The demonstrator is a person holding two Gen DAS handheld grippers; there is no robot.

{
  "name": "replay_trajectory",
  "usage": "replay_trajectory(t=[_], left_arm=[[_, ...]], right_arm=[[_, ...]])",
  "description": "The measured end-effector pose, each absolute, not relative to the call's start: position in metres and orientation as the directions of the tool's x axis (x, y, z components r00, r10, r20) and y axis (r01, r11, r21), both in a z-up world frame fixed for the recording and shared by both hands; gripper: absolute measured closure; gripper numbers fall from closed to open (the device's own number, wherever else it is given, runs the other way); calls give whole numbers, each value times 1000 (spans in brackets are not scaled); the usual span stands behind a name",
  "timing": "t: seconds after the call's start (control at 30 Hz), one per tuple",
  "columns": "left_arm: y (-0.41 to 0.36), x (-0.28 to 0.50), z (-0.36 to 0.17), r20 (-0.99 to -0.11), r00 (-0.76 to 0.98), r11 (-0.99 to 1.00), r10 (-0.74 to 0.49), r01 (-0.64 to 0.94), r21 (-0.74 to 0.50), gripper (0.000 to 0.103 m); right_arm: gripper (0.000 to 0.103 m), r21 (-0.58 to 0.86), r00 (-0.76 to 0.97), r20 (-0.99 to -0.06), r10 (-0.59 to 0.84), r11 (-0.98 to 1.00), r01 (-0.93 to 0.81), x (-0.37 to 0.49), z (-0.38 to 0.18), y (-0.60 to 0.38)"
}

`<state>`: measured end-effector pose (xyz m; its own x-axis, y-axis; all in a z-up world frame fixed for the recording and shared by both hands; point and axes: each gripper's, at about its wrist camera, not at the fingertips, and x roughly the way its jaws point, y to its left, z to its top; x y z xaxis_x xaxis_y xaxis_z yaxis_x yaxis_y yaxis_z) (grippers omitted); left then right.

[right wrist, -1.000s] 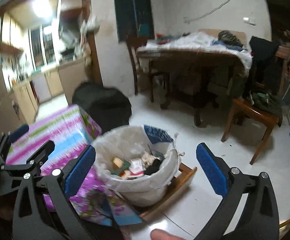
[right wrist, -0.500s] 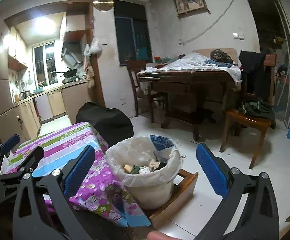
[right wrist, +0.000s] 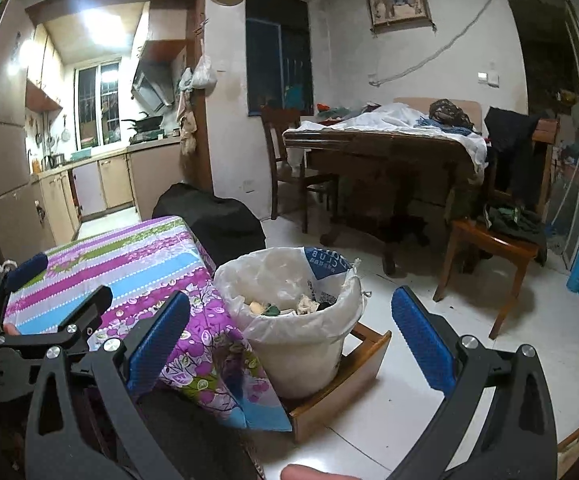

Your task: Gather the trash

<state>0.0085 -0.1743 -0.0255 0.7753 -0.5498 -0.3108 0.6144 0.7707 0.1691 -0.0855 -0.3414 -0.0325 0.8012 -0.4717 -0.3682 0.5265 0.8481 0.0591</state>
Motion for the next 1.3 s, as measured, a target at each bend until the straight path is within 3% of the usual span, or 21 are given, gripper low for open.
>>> replay_trajectory(t=[0.33, 0.6, 1.3], left_arm=[[-187, 21, -39, -393, 754, 762, -526, 623, 177, 4], [-210, 19, -50, -451, 636, 646, -626, 747, 158, 4], [-236, 12, -62, -439, 571, 553, -694, 813, 184, 4]], right_arm=[[5, 56, 800, -411, -437, 864, 501, -81, -44, -344], [5, 40, 785, -388, -483, 842, 538, -94, -39, -350], [5, 44, 757, -391, -523, 811, 583, -105, -38, -361]])
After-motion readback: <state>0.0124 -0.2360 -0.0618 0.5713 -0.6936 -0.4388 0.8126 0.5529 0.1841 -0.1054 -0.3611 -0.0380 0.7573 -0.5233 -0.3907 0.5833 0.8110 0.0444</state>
